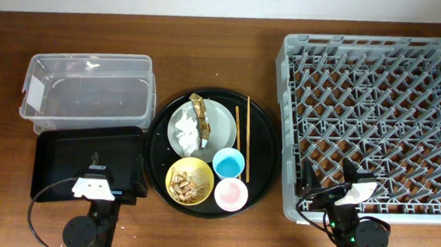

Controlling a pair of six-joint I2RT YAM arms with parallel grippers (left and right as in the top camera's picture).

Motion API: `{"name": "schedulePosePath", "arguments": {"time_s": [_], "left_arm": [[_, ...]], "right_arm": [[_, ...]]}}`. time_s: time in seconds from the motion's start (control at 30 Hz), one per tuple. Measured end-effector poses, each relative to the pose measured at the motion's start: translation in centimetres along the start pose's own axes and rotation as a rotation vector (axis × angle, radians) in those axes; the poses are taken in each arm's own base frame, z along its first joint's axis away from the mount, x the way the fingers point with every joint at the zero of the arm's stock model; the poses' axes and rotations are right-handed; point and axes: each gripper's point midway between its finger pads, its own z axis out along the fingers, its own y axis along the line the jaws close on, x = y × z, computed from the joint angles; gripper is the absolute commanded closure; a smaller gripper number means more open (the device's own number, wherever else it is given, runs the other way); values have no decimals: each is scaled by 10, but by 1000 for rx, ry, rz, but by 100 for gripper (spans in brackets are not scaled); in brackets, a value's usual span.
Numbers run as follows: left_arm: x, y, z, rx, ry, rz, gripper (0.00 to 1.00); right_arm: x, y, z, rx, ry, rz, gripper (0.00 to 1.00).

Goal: Sort waste into correct bins and load items into the dishwasher rack

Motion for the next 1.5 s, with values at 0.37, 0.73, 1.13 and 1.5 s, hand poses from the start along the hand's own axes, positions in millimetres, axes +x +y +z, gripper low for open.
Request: {"name": "schedulePosePath", "arguments": {"time_s": [0.37,0.73,1.13,1.5], "left_arm": [[-3,-8,0,43,-10,2,1],[-61,-33,-20,99,295,-58,1],[-128,-118,11,476,668,-186,1],[32,-202,17,473,1211,131,42]], "right_arm": [[1,5,0,-30,7,0,2],[-66,43,-47,-59,337,40,1],[-75,73,-3,-98,946,189,1],[-105,86,-6,-168,804,164,4]]}}
